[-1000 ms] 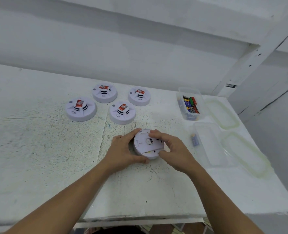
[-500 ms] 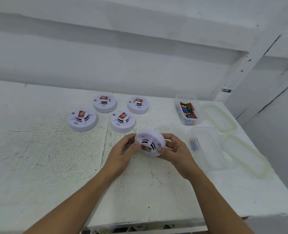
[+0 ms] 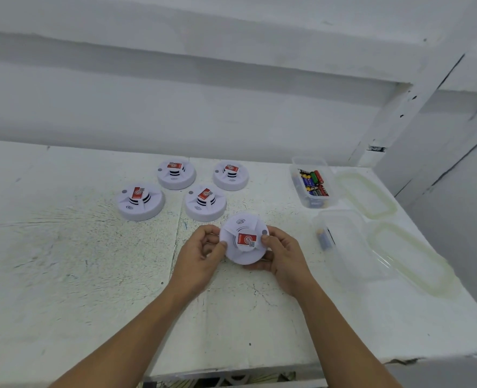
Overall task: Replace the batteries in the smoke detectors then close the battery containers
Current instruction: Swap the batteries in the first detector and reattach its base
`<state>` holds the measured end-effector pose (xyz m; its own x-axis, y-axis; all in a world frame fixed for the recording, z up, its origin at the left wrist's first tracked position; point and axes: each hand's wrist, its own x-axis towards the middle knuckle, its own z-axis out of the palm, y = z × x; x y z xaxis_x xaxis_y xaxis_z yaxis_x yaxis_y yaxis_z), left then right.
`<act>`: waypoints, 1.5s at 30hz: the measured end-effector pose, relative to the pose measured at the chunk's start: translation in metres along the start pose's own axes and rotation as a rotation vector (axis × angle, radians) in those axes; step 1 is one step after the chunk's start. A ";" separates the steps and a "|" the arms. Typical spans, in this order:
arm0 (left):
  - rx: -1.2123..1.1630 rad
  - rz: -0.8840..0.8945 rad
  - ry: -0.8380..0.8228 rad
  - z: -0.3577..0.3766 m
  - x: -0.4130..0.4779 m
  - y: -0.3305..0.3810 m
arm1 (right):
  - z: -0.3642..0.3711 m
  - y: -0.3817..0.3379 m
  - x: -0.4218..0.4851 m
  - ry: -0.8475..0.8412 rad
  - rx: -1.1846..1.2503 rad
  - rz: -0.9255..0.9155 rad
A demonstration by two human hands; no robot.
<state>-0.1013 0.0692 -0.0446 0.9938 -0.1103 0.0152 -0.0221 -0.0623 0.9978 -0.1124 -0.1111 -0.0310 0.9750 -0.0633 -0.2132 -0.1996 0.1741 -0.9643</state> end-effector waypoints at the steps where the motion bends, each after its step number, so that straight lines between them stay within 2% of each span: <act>1: -0.003 0.019 0.000 0.000 0.000 -0.001 | 0.000 0.001 0.000 0.006 0.000 0.000; 14: 0.045 0.153 -0.002 -0.003 -0.001 -0.008 | -0.001 0.009 -0.004 0.032 -0.013 -0.044; 45: -0.017 0.080 -0.011 -0.004 -0.001 -0.012 | -0.003 0.011 -0.009 0.024 -0.026 -0.046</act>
<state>-0.1016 0.0739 -0.0564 0.9876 -0.1250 0.0944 -0.0996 -0.0358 0.9944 -0.1237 -0.1118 -0.0405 0.9805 -0.0946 -0.1721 -0.1575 0.1446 -0.9769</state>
